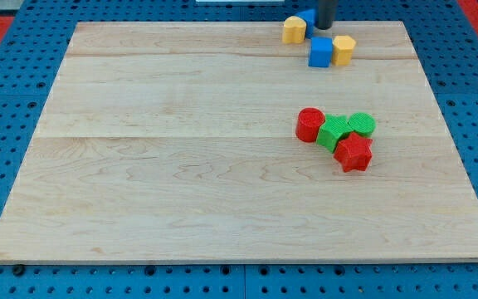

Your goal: Place yellow heart to the left of the blue triangle horizontally

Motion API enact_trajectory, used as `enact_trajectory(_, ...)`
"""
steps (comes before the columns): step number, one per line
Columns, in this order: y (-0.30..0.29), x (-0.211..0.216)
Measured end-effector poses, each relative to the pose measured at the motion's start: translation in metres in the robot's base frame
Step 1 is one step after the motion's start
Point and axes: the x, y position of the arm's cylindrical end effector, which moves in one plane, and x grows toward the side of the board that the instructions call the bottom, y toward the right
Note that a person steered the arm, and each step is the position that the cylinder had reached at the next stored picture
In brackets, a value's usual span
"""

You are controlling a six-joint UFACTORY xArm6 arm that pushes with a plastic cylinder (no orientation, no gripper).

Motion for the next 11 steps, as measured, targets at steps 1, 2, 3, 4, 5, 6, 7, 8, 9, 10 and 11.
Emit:
enact_trajectory(1, -0.028, 0.002)
enact_trajectory(2, -0.035, 0.015)
enact_trajectory(3, -0.023, 0.027)
enact_trajectory(4, -0.070, 0.033)
enact_trajectory(5, -0.101, 0.044)
enact_trajectory(6, -0.107, 0.064)
enact_trajectory(7, -0.155, 0.062)
enact_trajectory(8, -0.173, 0.042)
enact_trajectory(9, -0.168, 0.025)
enact_trajectory(10, -0.144, 0.058)
enact_trajectory(11, -0.096, 0.104)
